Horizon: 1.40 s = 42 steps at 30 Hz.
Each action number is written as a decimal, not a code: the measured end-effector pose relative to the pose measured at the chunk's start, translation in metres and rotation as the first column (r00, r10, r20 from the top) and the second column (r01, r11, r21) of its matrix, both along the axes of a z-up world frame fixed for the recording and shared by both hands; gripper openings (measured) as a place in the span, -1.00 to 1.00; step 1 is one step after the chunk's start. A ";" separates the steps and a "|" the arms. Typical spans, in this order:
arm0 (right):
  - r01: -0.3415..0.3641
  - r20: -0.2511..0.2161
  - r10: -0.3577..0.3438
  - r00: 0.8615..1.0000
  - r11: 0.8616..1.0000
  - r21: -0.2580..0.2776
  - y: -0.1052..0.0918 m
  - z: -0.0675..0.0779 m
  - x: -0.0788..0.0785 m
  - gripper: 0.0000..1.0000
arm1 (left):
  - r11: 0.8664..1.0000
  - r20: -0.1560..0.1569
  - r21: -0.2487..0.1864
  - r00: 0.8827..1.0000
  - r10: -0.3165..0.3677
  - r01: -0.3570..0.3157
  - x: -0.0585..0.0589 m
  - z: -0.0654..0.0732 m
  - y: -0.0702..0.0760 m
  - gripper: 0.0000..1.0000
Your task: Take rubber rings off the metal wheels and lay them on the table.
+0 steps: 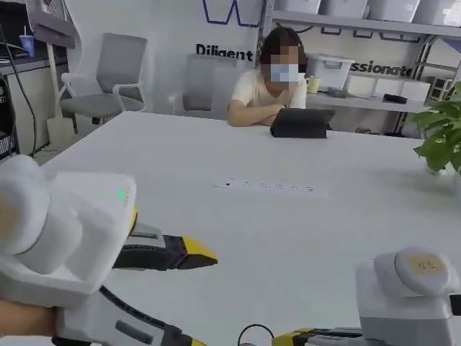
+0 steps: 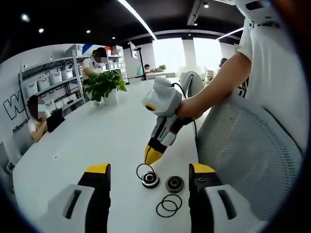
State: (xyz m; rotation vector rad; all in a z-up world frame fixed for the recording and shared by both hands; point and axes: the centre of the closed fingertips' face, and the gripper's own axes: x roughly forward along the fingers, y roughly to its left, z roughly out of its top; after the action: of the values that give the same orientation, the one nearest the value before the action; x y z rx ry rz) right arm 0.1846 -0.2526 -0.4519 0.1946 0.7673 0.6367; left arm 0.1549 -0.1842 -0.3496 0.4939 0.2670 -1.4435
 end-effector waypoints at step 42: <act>0.041 -0.004 -0.041 0.999 0.998 0.057 -0.003 0.009 0.003 -1.00 | 0.954 -0.129 -0.032 0.947 0.293 -0.299 -0.027 -0.020 0.103 0.50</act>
State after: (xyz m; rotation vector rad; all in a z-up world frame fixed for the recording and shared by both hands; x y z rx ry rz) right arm 0.1879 -0.2555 -0.4431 0.2630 0.7466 0.6197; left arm 0.1282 -0.0810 -0.3699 0.3076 0.3849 -1.1845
